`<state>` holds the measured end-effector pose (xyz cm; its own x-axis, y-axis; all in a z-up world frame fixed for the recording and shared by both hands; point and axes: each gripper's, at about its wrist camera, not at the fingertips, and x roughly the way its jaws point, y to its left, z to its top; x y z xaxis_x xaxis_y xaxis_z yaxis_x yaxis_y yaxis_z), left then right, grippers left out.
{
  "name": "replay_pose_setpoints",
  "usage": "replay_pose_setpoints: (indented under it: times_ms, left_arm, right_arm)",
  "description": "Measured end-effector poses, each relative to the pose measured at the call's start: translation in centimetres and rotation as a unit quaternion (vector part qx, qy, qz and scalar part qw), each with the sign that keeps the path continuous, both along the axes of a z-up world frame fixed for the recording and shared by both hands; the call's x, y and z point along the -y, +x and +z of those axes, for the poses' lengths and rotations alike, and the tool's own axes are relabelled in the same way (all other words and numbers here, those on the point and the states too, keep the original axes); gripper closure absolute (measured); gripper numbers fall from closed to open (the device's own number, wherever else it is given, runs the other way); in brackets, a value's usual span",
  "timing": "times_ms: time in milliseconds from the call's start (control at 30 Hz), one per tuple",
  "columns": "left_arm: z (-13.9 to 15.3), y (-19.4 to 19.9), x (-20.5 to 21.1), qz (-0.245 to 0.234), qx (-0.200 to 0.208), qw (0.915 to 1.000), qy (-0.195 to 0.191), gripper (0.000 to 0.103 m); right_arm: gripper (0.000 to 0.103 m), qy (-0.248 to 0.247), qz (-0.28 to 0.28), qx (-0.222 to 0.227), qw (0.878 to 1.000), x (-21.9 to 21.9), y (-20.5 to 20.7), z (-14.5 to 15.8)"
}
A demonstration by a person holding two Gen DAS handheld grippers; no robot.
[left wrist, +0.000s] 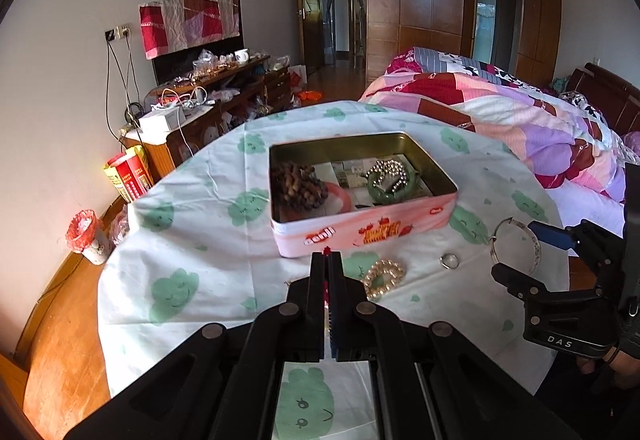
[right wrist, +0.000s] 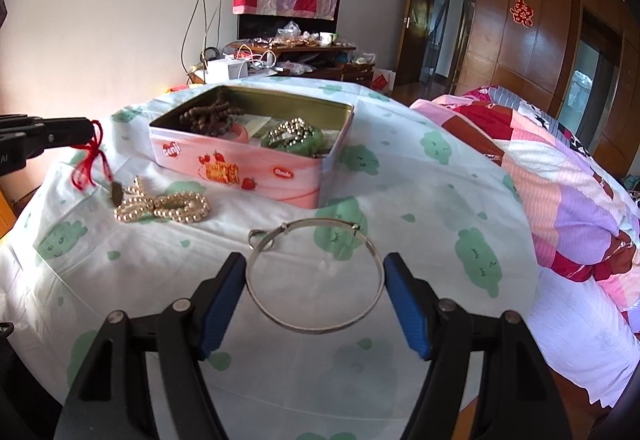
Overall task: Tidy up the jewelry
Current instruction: 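Grasp the silver bangle with the right tool while the left tool holds the strand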
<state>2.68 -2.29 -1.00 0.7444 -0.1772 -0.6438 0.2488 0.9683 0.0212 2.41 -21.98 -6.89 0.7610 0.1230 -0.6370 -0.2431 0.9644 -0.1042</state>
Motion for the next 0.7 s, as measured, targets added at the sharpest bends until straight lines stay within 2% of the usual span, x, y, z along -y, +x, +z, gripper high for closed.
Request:
replay_pose_setpoints:
  times_ms: [333,700]
  left_arm:
    - [1.7,1.2,0.4,-0.006,0.024,0.9996,0.011,0.103]
    - [3.9,4.2,0.9,-0.006,0.047,0.9985,0.028,0.103]
  right_arm:
    - [0.031,0.004,0.004,0.020,1.000,0.0,0.3,1.5]
    - [0.031,0.002,0.018,0.049,0.999,-0.7,2.4,4.0]
